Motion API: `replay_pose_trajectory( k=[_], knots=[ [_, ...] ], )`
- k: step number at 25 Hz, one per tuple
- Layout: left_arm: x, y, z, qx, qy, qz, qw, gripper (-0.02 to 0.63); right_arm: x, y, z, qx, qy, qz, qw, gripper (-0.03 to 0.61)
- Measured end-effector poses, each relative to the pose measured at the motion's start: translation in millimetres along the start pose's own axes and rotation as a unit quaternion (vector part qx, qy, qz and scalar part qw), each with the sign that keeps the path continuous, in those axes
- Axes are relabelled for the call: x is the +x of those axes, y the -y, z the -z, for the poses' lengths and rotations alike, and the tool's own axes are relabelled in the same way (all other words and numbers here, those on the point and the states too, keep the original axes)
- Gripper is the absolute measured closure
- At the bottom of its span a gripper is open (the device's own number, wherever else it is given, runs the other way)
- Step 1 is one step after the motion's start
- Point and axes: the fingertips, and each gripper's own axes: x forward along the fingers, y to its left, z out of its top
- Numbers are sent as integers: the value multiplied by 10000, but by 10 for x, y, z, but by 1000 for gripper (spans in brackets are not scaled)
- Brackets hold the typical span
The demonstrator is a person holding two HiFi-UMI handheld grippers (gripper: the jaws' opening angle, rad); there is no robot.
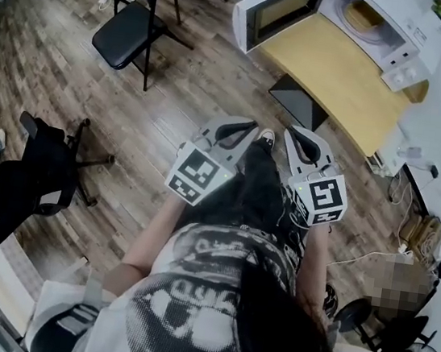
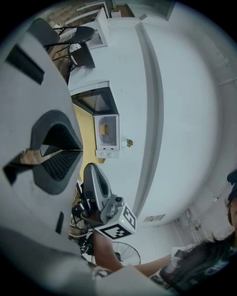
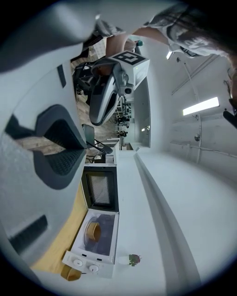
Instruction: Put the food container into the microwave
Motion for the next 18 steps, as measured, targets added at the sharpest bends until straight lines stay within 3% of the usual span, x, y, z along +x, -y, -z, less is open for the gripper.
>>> replay_pose_trajectory(
  k=[18],
  knots=[
    [-156, 71, -12, 134, 58, -54, 9999, 612, 40, -81, 45, -177, -207, -261, 9993, 574]
  ],
)
